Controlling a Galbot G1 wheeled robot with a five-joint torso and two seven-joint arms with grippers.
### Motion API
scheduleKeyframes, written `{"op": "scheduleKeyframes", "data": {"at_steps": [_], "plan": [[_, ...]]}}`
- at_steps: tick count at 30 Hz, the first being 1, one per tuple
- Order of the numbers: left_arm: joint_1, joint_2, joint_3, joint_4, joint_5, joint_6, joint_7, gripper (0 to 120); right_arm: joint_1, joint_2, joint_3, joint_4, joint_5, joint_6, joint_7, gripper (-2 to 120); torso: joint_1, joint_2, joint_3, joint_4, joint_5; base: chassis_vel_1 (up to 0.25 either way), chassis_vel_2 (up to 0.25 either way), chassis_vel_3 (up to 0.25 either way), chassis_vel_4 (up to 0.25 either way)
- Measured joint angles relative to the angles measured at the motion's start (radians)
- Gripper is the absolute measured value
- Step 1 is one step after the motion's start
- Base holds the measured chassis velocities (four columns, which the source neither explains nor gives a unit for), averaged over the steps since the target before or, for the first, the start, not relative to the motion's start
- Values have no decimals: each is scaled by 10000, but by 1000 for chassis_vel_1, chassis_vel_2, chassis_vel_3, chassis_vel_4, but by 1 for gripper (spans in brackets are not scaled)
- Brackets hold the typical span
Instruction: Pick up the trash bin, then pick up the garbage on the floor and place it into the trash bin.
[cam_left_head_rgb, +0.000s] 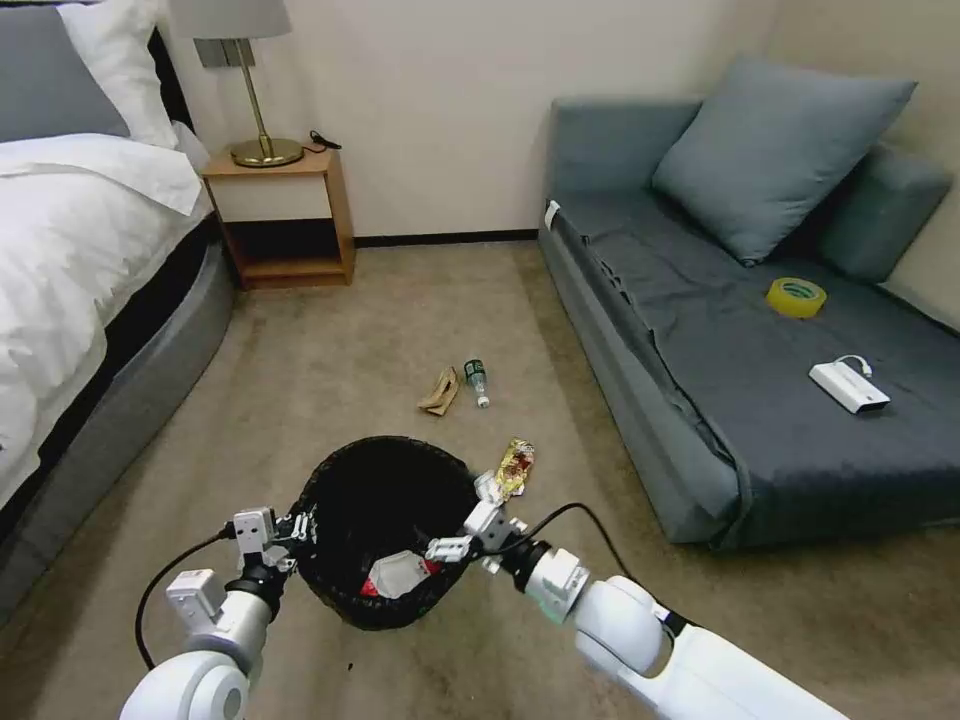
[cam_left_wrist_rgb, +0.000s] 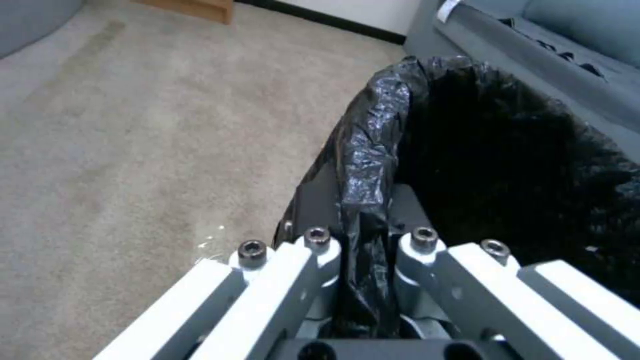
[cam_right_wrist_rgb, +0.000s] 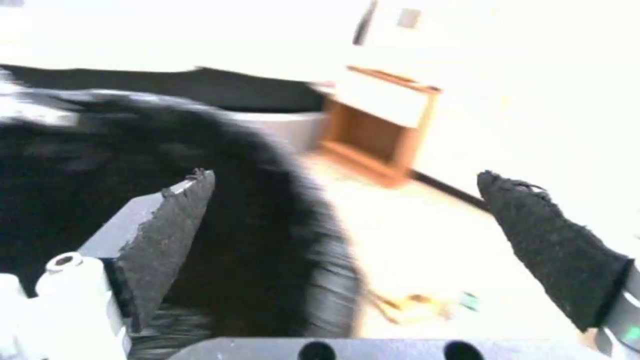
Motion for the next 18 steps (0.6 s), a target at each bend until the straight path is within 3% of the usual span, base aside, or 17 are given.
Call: {"op": "scheduleKeyframes", "data": {"at_steps": [4,8,18], "plan": [[-3,-73,-107,-20,0,-26,-40,5,-1415,473,1231,306,-488,-29,828,100,0,-1,0,-3,0,0,0,0,0],[-42,-191,-424,-3,122,-119,-59,5,-2928,1413,2560,879,-640,-244,1731,100,0,-1,-1,-1,0,0,0,0,0],[-51,-344,-1009,30,176,-170,-59,5,-4938,1859,3938,1804,-466,-576,1400,100,-1,0,0,-1,-2,0,0,0,0]]}}
